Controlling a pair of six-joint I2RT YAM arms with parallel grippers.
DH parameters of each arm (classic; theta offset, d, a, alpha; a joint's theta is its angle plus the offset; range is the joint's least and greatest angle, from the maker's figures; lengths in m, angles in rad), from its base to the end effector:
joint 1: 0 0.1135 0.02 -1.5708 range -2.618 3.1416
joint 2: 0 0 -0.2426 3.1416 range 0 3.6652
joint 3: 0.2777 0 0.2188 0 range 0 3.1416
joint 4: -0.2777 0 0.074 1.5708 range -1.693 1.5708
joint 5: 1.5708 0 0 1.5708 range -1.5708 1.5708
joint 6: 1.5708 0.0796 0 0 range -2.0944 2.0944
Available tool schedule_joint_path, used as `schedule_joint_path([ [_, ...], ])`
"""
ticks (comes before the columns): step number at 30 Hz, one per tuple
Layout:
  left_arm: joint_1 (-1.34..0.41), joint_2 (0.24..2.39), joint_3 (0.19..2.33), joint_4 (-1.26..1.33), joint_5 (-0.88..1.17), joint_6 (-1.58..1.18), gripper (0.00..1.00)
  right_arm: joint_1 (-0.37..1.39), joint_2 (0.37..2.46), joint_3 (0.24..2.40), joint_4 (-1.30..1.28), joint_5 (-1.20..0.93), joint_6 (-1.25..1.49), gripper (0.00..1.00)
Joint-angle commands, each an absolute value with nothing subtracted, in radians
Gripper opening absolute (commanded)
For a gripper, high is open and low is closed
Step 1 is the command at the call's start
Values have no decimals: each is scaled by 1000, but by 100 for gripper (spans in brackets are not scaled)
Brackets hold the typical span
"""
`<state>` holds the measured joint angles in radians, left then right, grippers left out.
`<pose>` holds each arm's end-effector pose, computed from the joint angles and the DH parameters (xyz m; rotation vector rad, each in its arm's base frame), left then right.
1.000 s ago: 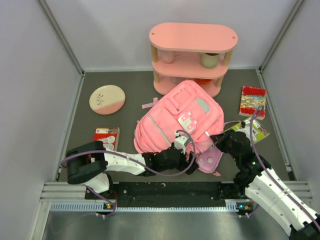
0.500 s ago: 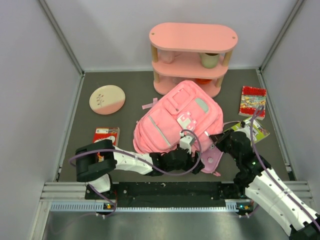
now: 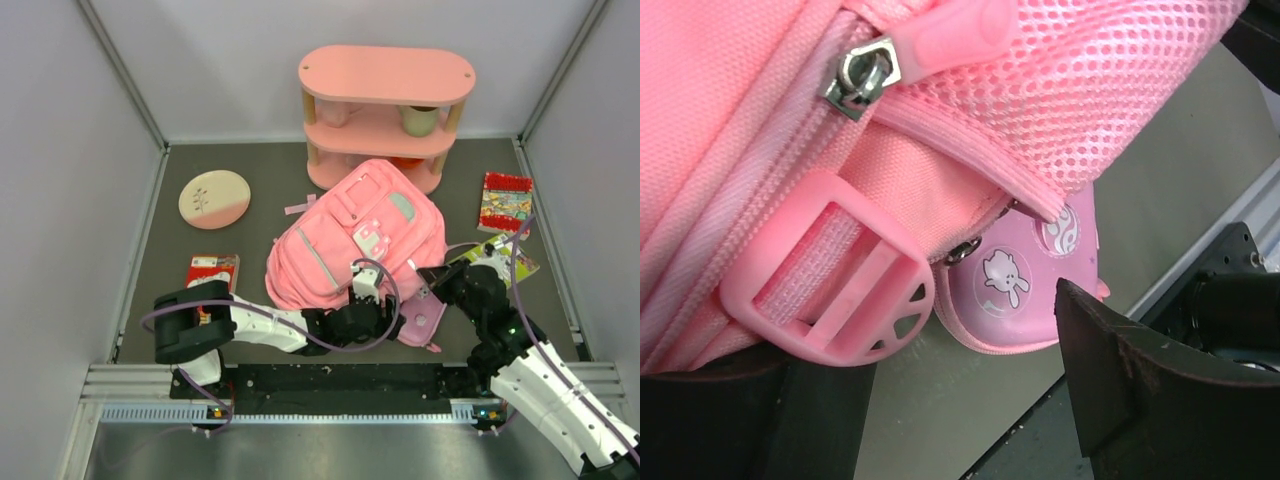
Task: Pack the student bag
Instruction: Unzip the student bag at the center of the board.
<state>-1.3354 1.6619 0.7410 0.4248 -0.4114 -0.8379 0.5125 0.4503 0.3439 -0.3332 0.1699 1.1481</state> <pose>0.1117 -0.3294 0.1539 0.2689 2.1385 -0.9202 0.1418 0.0643 0.1915 0.7696 1.9735 0.8696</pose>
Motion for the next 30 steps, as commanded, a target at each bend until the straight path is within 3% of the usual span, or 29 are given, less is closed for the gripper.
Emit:
schedule_joint_path([
  [1, -1301, 1657, 764, 500, -618, -804, 72, 548, 413, 440, -304, 61, 1174, 0],
  [5, -1299, 1629, 733, 541, -666, -805, 67, 554, 408, 443, -308, 45, 1186, 0],
  [15, -1301, 1644, 738, 663, -695, -762, 67, 589, 413, 456, -295, 31, 1204, 0],
  [20, -1301, 1667, 755, 681, -710, -745, 51, 591, 414, 463, -298, 23, 1204, 0],
  [24, -1301, 1667, 750, 689, -739, -758, 47, 591, 411, 472, -308, 11, 1203, 0],
  [28, -1301, 1661, 721, 752, -752, -746, 57, 591, 408, 474, -311, 6, 1204, 0],
  [30, -1301, 1658, 719, 770, -752, -739, 56, 589, 405, 474, -313, 5, 1203, 0],
])
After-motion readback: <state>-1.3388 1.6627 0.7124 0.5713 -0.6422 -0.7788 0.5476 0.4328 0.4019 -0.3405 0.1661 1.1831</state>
